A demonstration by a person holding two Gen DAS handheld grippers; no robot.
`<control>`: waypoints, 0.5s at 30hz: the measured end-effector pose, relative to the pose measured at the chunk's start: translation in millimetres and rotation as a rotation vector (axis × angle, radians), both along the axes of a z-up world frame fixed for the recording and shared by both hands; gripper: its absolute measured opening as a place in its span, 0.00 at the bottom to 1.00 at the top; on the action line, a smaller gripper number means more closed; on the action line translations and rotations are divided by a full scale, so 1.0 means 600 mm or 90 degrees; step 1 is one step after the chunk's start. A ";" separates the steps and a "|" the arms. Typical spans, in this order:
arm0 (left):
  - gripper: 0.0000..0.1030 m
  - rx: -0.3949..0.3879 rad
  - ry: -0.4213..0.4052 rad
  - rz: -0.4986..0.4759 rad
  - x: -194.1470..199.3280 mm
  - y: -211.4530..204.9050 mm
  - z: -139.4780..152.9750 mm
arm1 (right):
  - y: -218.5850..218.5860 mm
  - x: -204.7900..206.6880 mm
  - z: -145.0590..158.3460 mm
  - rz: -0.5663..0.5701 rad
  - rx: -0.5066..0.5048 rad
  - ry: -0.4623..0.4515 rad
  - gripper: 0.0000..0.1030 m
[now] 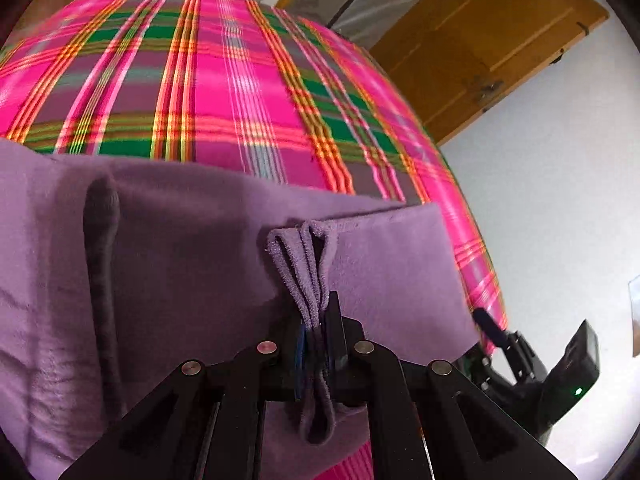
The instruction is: Fold clothes
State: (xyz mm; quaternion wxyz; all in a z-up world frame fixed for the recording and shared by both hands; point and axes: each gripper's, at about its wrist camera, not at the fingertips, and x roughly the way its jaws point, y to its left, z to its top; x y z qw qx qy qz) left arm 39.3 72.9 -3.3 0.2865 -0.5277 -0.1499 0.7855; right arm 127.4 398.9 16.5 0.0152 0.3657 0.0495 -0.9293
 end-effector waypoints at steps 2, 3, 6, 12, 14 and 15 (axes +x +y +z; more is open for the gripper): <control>0.08 0.000 0.001 0.001 0.001 -0.004 0.001 | 0.001 0.000 0.000 0.003 -0.005 -0.002 0.46; 0.08 0.001 0.001 0.001 0.002 -0.006 0.002 | 0.001 0.000 0.000 0.003 -0.005 -0.002 0.46; 0.08 -0.012 0.002 0.001 0.004 -0.004 0.000 | 0.001 0.000 0.000 0.003 -0.003 -0.002 0.46; 0.11 -0.034 0.011 0.008 0.014 -0.002 0.003 | -0.006 0.002 0.002 0.011 0.024 -0.006 0.46; 0.12 -0.042 0.016 0.010 0.015 0.001 0.004 | -0.008 0.005 0.003 0.009 0.033 -0.008 0.46; 0.12 -0.045 0.020 0.011 0.015 0.003 0.004 | -0.009 0.006 0.004 0.008 0.039 -0.009 0.46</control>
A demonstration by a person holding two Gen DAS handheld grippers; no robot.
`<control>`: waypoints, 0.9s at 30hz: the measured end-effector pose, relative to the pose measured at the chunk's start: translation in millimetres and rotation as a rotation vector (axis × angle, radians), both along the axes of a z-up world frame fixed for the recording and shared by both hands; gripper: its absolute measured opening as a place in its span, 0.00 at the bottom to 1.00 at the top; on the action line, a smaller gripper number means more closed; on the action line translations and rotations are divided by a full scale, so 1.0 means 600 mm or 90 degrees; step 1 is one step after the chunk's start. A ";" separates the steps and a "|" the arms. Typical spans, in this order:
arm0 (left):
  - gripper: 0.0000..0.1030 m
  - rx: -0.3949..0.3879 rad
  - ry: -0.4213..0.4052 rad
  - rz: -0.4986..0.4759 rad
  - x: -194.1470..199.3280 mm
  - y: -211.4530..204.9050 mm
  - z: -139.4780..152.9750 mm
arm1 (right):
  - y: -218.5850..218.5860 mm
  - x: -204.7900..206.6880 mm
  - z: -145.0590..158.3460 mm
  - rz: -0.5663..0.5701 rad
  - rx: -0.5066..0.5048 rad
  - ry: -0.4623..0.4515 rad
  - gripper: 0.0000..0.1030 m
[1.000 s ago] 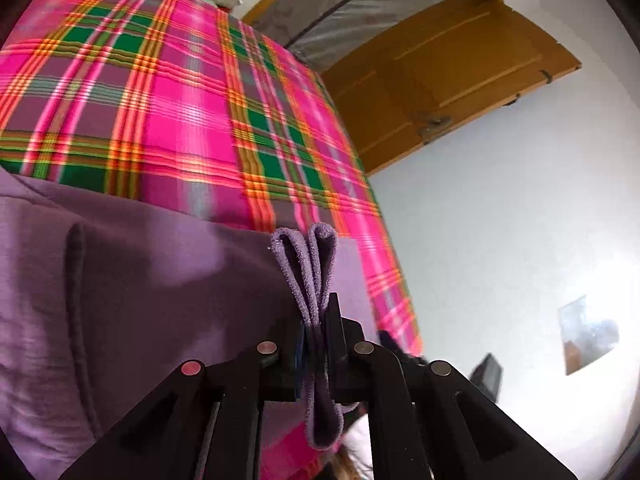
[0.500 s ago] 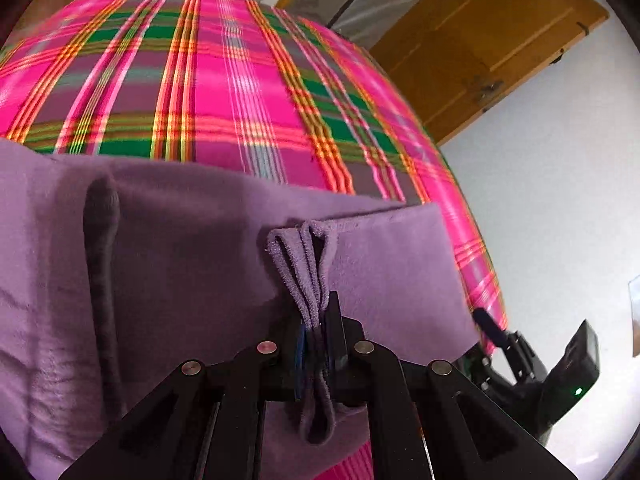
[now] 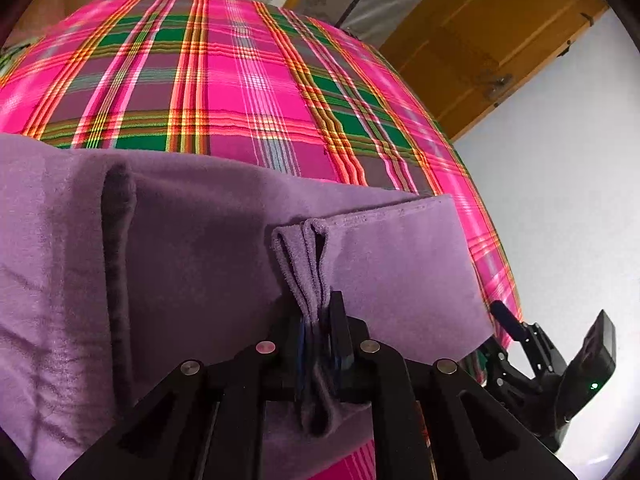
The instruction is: Fold clothes
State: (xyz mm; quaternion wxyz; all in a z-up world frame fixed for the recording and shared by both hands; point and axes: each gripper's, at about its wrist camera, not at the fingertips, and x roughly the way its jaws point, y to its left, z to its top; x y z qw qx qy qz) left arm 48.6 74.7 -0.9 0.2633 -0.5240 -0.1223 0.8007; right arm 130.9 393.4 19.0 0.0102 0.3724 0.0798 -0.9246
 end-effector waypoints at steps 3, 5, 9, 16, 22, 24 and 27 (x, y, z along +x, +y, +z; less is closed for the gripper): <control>0.12 -0.005 0.006 0.002 0.003 0.001 0.000 | -0.004 0.009 0.008 -0.001 0.022 -0.005 0.46; 0.12 0.000 0.000 0.004 0.001 -0.001 -0.001 | -0.007 0.020 0.018 -0.003 0.048 -0.001 0.46; 0.12 -0.003 0.001 0.006 0.002 0.001 0.001 | -0.009 0.043 0.050 0.023 0.042 0.027 0.46; 0.13 -0.007 0.001 0.009 0.010 -0.002 0.005 | -0.034 0.002 0.023 0.046 0.011 0.007 0.46; 0.15 0.001 0.003 0.027 0.021 -0.027 0.027 | -0.040 -0.006 0.022 0.042 0.026 -0.001 0.46; 0.15 0.013 0.013 0.034 0.023 -0.039 0.041 | -0.048 -0.010 0.038 0.052 0.016 0.019 0.46; 0.15 0.039 0.030 0.049 0.027 -0.063 0.064 | -0.072 -0.025 0.045 0.089 -0.025 0.024 0.46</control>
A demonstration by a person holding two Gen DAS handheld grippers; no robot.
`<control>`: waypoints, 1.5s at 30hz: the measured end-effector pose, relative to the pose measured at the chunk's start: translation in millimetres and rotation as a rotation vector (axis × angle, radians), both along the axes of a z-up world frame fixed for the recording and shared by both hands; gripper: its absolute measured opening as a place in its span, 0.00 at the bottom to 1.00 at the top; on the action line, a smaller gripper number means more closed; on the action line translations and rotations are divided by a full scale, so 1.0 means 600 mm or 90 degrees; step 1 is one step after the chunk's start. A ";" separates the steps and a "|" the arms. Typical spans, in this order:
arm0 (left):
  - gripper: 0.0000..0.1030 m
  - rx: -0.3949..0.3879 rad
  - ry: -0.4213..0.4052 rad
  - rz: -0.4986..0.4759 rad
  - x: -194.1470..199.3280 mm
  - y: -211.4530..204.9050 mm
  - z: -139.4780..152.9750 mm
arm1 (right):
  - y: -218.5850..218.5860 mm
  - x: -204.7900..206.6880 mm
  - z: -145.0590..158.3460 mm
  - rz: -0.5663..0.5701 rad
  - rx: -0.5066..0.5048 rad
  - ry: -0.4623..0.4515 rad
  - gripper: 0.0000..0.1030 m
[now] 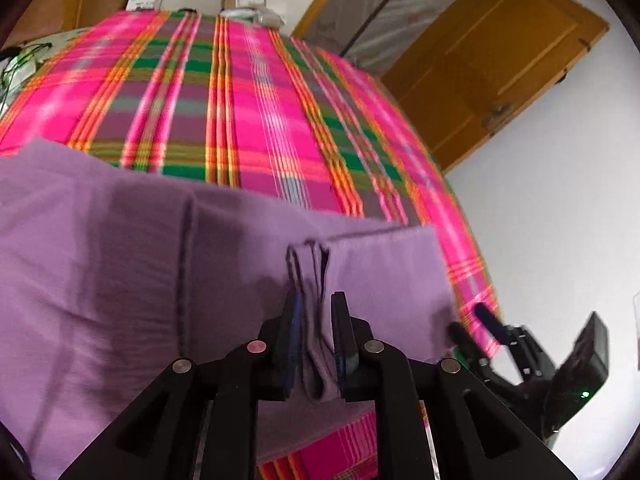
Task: Fold clothes
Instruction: 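Move both open grippers back over the folded purple sweater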
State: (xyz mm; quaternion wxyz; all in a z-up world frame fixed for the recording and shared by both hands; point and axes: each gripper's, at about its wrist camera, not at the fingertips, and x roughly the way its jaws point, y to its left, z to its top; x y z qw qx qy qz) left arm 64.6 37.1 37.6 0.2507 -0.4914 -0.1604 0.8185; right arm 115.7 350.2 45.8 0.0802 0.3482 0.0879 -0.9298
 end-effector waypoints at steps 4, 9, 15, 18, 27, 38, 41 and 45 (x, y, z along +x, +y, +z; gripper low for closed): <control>0.17 -0.014 0.029 0.025 0.009 -0.030 0.020 | -0.048 -0.013 -0.013 0.066 -0.029 -0.016 0.45; 0.20 -0.058 0.037 0.061 0.017 -0.072 0.015 | -0.100 -0.012 -0.034 0.137 -0.062 -0.047 0.43; 0.20 -0.061 0.028 0.086 0.024 -0.118 -0.001 | -0.135 -0.010 -0.024 0.168 -0.040 -0.022 0.38; 0.20 -0.062 0.018 0.101 0.027 -0.142 -0.009 | -0.148 -0.017 -0.031 0.174 -0.051 -0.033 0.37; 0.20 -0.065 0.012 0.154 0.046 -0.220 -0.018 | -0.182 0.000 -0.009 0.189 -0.026 0.004 0.36; 0.20 -0.102 0.004 0.197 0.090 -0.303 -0.042 | -0.205 -0.008 -0.019 0.153 -0.043 -0.045 0.35; 0.20 -0.107 0.023 0.205 0.102 -0.319 -0.038 | -0.227 0.008 0.009 0.190 -0.061 -0.005 0.35; 0.20 -0.121 0.029 0.222 0.116 -0.343 -0.045 | -0.278 0.027 0.021 0.273 -0.065 0.022 0.35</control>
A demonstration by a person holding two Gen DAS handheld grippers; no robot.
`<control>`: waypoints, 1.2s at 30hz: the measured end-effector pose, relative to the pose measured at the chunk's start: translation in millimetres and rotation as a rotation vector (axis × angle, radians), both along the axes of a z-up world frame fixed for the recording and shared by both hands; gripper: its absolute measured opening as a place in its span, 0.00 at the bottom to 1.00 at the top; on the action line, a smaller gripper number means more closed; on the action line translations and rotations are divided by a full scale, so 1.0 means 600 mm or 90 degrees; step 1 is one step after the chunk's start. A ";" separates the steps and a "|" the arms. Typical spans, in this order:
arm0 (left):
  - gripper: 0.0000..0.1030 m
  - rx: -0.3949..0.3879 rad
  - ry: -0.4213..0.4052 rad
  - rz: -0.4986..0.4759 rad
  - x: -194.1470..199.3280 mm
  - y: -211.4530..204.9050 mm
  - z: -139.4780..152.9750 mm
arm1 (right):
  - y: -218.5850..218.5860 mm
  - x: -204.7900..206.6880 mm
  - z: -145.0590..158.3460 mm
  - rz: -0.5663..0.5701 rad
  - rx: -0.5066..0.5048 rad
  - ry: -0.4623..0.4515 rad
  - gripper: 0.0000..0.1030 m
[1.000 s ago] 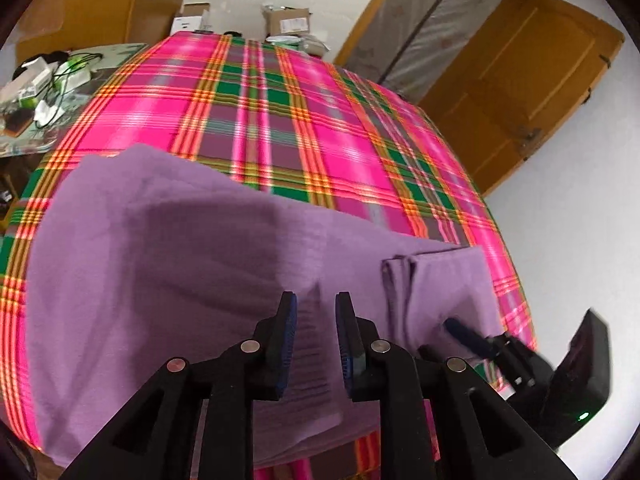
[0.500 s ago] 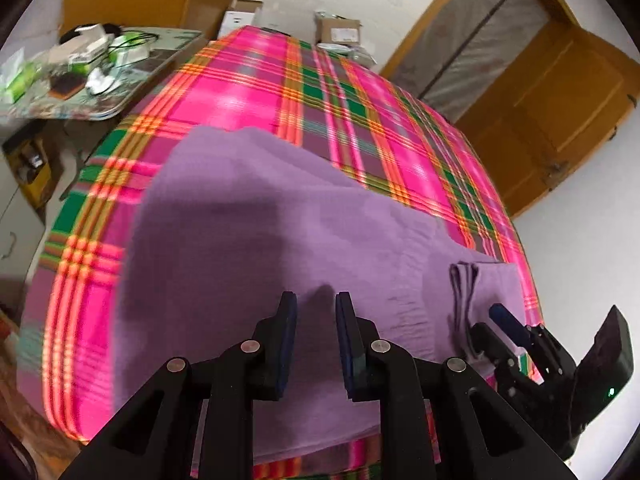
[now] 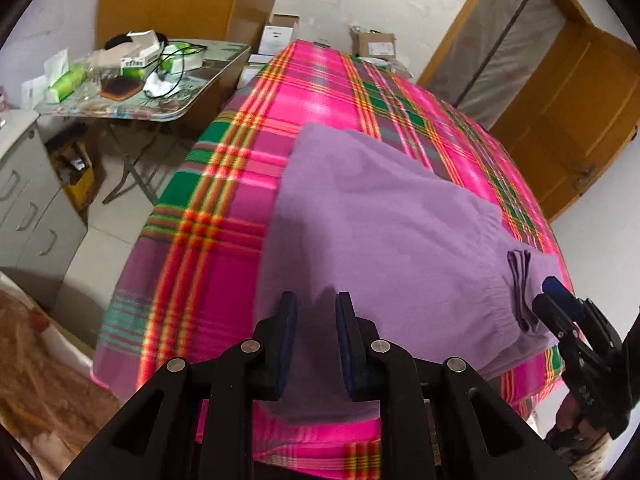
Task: Fold clothes
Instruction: 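Move both open grippers back over the folded purple sweater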
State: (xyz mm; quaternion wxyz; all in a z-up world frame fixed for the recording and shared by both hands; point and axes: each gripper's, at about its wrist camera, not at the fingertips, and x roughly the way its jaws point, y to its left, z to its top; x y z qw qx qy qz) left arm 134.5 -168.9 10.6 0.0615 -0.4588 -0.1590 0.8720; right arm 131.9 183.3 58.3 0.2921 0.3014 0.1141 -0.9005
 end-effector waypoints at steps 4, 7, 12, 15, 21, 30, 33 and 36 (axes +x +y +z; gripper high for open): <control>0.20 0.007 0.000 -0.023 0.018 -0.009 -0.009 | -0.055 0.008 -0.025 0.042 0.046 -0.011 0.35; 0.20 0.026 0.009 -0.032 0.031 -0.019 -0.012 | -0.067 0.006 -0.044 0.038 0.084 -0.026 0.35; 0.20 0.031 0.018 -0.055 0.056 -0.030 -0.015 | -0.074 0.013 -0.020 0.047 0.067 -0.015 0.35; 0.20 0.035 0.021 -0.066 0.057 -0.037 -0.014 | -0.094 0.025 -0.006 0.077 0.056 -0.003 0.35; 0.20 0.018 0.013 -0.073 0.071 -0.055 -0.020 | -0.161 0.045 -0.017 0.155 0.068 -0.003 0.35; 0.21 0.024 0.012 -0.043 0.071 -0.089 -0.018 | -0.236 0.085 -0.041 0.249 0.082 -0.004 0.37; 0.21 0.037 0.018 -0.031 0.059 -0.102 -0.014 | -0.250 0.097 -0.046 0.272 0.078 -0.012 0.41; 0.21 0.058 0.030 -0.032 0.044 -0.109 -0.006 | -0.267 0.104 -0.057 0.296 0.084 -0.017 0.41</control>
